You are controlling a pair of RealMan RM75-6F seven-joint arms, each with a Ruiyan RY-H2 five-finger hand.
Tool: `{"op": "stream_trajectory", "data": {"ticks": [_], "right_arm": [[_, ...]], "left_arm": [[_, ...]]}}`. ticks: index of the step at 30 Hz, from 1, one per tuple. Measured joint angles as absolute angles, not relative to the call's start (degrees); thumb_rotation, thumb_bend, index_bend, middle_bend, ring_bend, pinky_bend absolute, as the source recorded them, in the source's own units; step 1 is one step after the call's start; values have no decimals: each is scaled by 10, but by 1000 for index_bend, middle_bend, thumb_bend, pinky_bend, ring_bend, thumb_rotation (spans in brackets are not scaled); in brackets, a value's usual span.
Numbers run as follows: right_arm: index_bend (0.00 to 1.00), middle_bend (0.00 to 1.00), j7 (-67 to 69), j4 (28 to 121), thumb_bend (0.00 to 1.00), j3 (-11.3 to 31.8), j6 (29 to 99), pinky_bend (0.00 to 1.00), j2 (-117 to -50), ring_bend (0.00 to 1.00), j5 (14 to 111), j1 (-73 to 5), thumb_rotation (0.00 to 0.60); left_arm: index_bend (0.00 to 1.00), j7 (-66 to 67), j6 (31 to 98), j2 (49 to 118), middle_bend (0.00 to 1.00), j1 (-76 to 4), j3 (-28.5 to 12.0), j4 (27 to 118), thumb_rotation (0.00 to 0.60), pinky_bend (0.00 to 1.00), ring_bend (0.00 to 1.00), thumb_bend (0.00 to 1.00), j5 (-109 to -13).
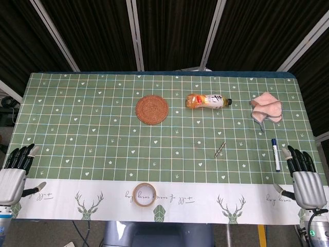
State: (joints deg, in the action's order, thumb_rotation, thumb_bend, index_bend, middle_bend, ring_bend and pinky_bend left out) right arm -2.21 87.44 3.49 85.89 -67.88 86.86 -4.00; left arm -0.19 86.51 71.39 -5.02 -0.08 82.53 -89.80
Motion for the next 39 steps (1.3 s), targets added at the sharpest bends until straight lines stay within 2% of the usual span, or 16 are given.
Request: {"op": "stream_trajectory", "data": {"ticks": [17,27,39], "right_arm": [[0,0,-17,878,42,32,856,0,-679,0,874,-42,600],[0,0,-4,879,0,37,857,0,-687,0,895,-57,600],[0,0,-65,903,0,75,787,0,-728,0,865,-121,600]], "left_arm": [[0,-5,865,714,0,-51,-2,824,600,0,0,65,-897],[0,-7,867,715,0,-50,-3,823,600,0,0,65,-897],[0,-13,869,714,0,-50,-5,822,600,0,0,65,-896]]}}
